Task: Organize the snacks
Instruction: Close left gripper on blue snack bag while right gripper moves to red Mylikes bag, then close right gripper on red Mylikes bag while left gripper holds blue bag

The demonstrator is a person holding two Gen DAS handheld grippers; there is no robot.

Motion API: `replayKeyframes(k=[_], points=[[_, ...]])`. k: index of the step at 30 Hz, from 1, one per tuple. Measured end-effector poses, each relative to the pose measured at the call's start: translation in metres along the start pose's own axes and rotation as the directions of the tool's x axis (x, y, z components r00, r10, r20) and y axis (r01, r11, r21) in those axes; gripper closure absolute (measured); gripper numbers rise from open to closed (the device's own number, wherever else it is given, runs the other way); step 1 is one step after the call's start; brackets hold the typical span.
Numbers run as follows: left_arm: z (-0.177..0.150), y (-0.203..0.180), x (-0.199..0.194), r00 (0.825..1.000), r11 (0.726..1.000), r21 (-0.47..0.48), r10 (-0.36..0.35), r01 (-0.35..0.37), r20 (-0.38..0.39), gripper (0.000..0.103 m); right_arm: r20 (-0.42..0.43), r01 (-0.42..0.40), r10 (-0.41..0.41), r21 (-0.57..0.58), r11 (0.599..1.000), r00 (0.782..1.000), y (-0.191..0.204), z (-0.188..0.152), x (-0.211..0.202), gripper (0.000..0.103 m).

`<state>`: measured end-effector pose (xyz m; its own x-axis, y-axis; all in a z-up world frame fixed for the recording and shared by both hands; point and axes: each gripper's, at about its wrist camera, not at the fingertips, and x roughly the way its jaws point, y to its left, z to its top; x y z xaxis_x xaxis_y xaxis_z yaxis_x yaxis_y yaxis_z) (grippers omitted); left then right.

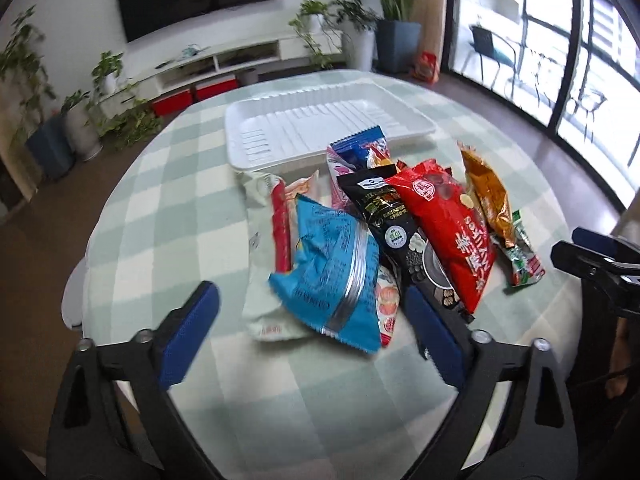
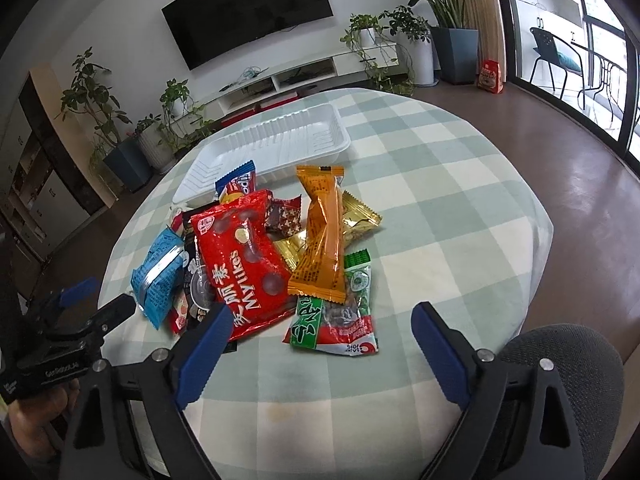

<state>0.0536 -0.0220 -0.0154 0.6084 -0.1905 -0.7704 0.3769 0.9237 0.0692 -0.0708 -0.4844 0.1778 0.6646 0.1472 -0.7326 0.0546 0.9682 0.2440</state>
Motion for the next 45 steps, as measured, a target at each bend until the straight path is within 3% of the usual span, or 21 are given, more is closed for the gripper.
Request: replayKeyframes(k=[10, 13, 19, 21, 23, 32, 34, 39, 45], points=[[0.022, -0.01, 0.037, 0.993, 0.989, 0.143, -0.012, 0.028, -0.113, 0.021, -0.076, 0.001, 0.001, 0.029, 1.0, 0.997, -0.011, 0.001, 0.012, 0.01], [0.022, -0.015, 0.046, 0.991, 0.984, 0.179, 0.009, 0.014, -0.131, 0.04, -0.055, -0.005, 0.006, 0.022, 1.0, 0.998, -0.012, 0.001, 0.015, 0.01], [0.024, -0.012, 0.052, 0.991, 0.985, 0.169, -0.02, 0.043, -0.136, 0.049, -0.054, -0.005, 0.006, 0.023, 1.0, 0.999, -0.013, 0.001, 0.016, 0.01], [0.024, -0.011, 0.05, 0.991, 0.986, 0.156, -0.039, 0.059, -0.131, 0.058, -0.059, -0.009, 0.01, 0.027, 1.0, 0.998, -0.013, 0.001, 0.016, 0.011], [0.024, -0.009, 0.049, 0.991, 0.987, 0.143, -0.051, 0.069, -0.127, 0.06, -0.065, -0.009, 0.01, 0.019, 1.0, 0.998, -0.011, 0.0, 0.016, 0.011], [0.016, 0.008, 0.032, 0.989, 0.991, 0.04, -0.127, 0.13, -0.071, 0.065, -0.065, -0.04, 0.036, -0.057, 0.998, 0.997, 0.005, 0.003, 0.014, 0.016], [0.012, 0.014, 0.023, 0.987, 0.988, 0.0, -0.152, 0.152, -0.045, 0.066, -0.061, -0.064, 0.058, -0.094, 0.994, 0.996, 0.013, 0.006, 0.014, 0.021], [0.0, 0.031, -0.002, 0.97, 0.964, -0.11, -0.24, 0.244, 0.043, 0.066, -0.098, -0.117, 0.103, -0.152, 0.981, 0.99, 0.029, 0.018, 0.028, 0.034], [-0.017, 0.032, -0.017, 0.943, 0.927, -0.173, -0.319, 0.332, 0.099, 0.066, -0.15, -0.192, 0.165, -0.189, 0.963, 0.975, 0.053, 0.028, 0.045, 0.037]])
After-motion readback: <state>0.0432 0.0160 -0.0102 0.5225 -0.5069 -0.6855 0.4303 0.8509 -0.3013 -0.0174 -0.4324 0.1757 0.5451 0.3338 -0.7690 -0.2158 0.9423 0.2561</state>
